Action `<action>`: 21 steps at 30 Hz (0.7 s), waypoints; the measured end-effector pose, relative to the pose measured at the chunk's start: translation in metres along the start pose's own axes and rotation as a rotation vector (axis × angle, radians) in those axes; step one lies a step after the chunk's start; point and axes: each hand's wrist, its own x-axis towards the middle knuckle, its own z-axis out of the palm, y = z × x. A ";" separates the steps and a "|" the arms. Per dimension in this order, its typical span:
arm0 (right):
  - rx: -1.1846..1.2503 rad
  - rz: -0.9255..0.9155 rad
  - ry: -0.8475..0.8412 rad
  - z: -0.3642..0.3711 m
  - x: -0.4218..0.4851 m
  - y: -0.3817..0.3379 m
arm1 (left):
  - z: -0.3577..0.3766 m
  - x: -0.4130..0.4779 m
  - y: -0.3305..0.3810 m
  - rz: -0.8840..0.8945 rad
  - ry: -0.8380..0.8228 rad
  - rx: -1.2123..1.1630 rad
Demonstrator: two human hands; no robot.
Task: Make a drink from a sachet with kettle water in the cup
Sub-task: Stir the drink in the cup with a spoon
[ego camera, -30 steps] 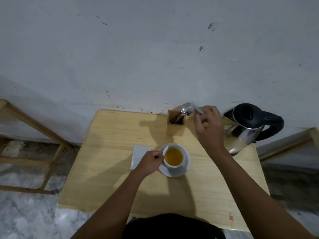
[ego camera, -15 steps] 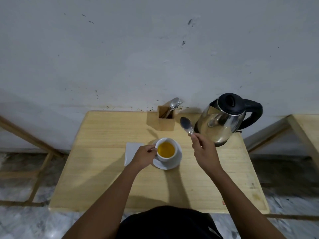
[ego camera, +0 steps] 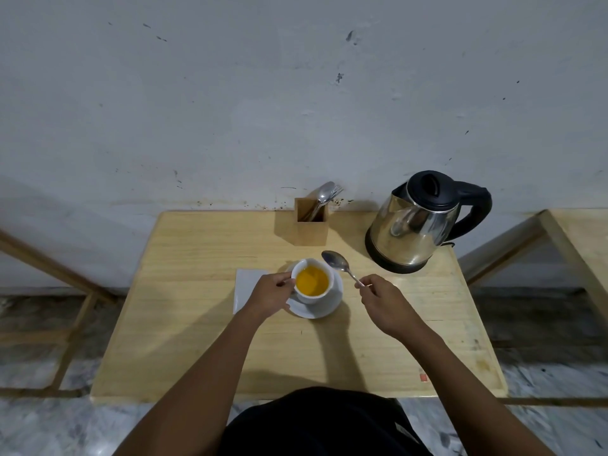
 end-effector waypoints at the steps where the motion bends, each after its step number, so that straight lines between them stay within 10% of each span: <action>1: -0.029 -0.003 -0.016 0.000 -0.001 0.001 | 0.000 0.000 0.000 -0.001 0.000 -0.004; 21: -1.046 -0.436 -0.079 0.005 0.034 -0.056 | -0.001 0.004 0.003 -0.051 -0.015 -0.003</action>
